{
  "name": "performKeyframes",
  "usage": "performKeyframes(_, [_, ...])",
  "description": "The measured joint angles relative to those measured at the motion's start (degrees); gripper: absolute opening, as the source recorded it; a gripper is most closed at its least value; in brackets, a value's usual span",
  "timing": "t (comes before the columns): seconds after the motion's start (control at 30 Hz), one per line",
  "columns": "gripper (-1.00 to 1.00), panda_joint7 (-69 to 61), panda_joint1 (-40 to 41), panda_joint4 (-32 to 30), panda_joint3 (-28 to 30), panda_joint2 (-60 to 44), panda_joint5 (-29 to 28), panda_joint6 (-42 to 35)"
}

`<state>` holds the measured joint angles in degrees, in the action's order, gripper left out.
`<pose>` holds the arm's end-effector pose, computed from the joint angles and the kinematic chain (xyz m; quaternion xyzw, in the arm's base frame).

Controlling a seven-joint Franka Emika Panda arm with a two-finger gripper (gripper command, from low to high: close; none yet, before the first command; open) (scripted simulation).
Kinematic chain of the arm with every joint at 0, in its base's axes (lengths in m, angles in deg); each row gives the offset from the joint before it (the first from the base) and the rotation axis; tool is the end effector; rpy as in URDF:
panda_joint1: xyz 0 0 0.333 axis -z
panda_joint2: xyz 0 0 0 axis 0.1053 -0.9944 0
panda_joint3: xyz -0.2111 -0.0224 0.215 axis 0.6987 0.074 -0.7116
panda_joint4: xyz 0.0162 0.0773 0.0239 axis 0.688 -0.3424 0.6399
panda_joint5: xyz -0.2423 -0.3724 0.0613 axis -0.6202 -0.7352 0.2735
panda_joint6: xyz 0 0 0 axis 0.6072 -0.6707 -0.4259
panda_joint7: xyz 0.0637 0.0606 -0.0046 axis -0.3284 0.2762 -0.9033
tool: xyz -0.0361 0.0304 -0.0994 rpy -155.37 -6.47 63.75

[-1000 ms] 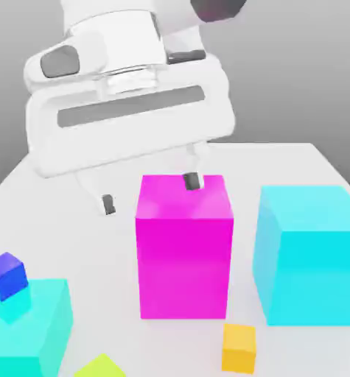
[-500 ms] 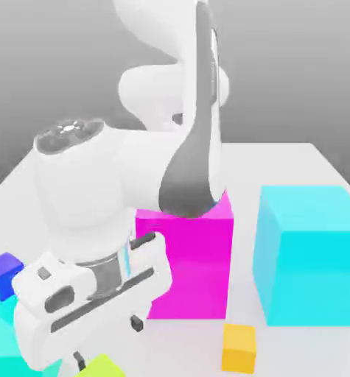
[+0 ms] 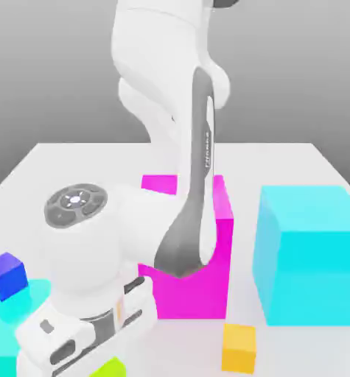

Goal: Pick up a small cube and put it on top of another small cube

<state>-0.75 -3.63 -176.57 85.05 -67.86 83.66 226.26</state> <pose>0.5464 -0.1139 0.1240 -1.0000 -0.0084 0.0014 0.0011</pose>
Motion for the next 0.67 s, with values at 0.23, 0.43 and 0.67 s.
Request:
performKeyframes(0.23, [-1.0,5.48,-9.67,-7.51,-3.38,9.99,-6.17,-2.75])
performKeyframes(0.43, [-1.0,9.68,-15.58,-13.08,-6.99,15.32,-11.82,-0.34])
performKeyframes(0.67, [1.0,7.44,-14.79,-13.08,-8.75,8.63,-8.74,6.27])
